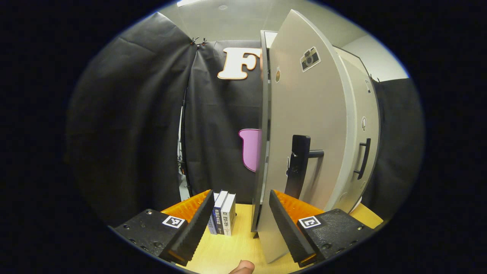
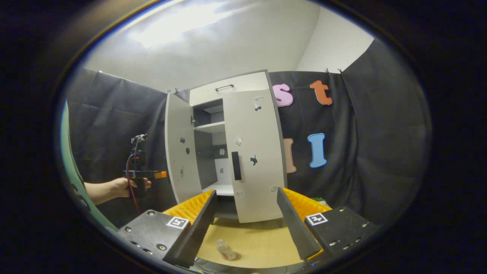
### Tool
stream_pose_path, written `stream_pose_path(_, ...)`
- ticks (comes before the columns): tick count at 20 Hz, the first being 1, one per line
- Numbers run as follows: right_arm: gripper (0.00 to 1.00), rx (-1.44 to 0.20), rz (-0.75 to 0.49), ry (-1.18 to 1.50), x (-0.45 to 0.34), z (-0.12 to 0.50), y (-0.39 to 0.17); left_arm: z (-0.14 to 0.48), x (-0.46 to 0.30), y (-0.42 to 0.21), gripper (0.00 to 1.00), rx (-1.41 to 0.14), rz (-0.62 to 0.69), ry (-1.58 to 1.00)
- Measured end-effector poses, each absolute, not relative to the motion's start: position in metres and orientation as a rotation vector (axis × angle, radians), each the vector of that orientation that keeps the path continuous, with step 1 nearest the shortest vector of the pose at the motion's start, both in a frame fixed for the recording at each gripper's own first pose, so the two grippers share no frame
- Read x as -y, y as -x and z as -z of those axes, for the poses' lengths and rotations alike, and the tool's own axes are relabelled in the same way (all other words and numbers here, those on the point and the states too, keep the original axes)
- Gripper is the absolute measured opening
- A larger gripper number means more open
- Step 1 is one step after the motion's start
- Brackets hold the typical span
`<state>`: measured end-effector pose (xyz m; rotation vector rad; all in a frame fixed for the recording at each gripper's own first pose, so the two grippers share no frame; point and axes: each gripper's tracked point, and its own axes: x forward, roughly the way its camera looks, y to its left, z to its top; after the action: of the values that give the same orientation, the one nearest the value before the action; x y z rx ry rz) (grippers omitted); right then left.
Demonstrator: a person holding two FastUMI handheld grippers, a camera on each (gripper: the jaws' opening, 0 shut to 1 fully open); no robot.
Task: Grasp the bottle in the cabinet with the left hand and place it on the coaster, then close the right door with the right hand and the left door with the left hand.
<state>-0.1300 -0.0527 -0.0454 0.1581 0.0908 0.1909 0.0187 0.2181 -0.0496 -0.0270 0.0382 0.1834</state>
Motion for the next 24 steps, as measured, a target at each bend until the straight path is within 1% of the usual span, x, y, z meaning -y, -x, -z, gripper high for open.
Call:
stream_pose_path(4,0.96,-0.093,-0.172,-0.129,0.053,0.049,0.133,0.052,-0.215,-0.019,0.93,-0.032,-0.192,0.039)
stream_pose_path(5,0.96,-0.092,-0.173,-0.128,0.052,0.05,0.131,0.052,-0.214,-0.019,0.89,-0.035,-0.188,0.035)
stream_pose_path(6,0.96,-0.093,-0.173,-0.129,0.05,0.05,0.129,0.052,-0.212,-0.019,0.93,-0.032,-0.18,0.04)
stream_pose_path(7,0.96,-0.095,-0.171,-0.131,0.05,0.051,0.129,0.053,-0.21,-0.02,0.89,-0.032,-0.172,0.05)
stream_pose_path(9,0.96,-0.092,-0.163,-0.136,0.049,0.048,0.123,0.054,-0.202,-0.022,0.96,-0.033,-0.153,0.073)
stream_pose_path(10,0.96,-0.09,-0.163,-0.14,0.047,0.047,0.119,0.055,-0.197,-0.025,0.89,-0.037,-0.137,0.08)
stream_pose_path(11,0.96,-0.088,-0.164,-0.14,0.045,0.044,0.114,0.056,-0.19,-0.027,0.93,-0.04,-0.12,0.084)
stream_pose_path(12,0.96,-0.088,-0.161,-0.138,0.043,0.044,0.11,0.056,-0.183,-0.028,0.93,-0.042,-0.107,0.084)
stream_pose_path(13,0.96,-0.088,-0.16,-0.131,0.041,0.043,0.106,0.055,-0.177,-0.031,0.89,-0.038,-0.1,0.086)
stream_pose_path(14,0.96,-0.089,-0.154,-0.12,0.04,0.041,0.1,0.055,-0.171,-0.033,0.93,-0.036,-0.09,0.085)
stream_pose_path(15,0.96,-0.09,-0.148,-0.107,0.041,0.041,0.094,0.055,-0.165,-0.036,0.93,-0.034,-0.08,0.086)
stream_pose_path(16,0.95,-0.091,-0.142,-0.095,0.041,0.039,0.086,0.055,-0.159,-0.039,0.89,-0.041,-0.068,0.086)
stream_pose_path(17,0.96,-0.089,-0.138,-0.089,0.04,0.038,0.079,0.057,-0.153,-0.042,0.93,-0.052,-0.059,0.094)
stream_pose_path(18,0.95,-0.085,-0.137,-0.091,0.039,0.035,0.074,0.058,-0.147,-0.045,0.89,-0.056,-0.047,0.096)
stream_pose_path(21,0.96,-0.077,-0.135,-0.107,0.036,0.032,0.058,0.057,-0.129,-0.054,0.89,-0.056,-0.011,0.105)
stream_pose_path(22,0.96,-0.081,-0.128,-0.106,0.038,0.032,0.053,0.056,-0.121,-0.058,0.96,-0.055,0.001,0.113)
stream_pose_path(23,0.96,-0.086,-0.123,-0.098,0.039,0.033,0.048,0.058,-0.113,-0.061,0.93,-0.056,0.012,0.126)
stream_pose_path(24,0.96,-0.088,-0.119,-0.087,0.041,0.035,0.043,0.057,-0.108,-0.063,0.93,-0.052,0.013,0.128)
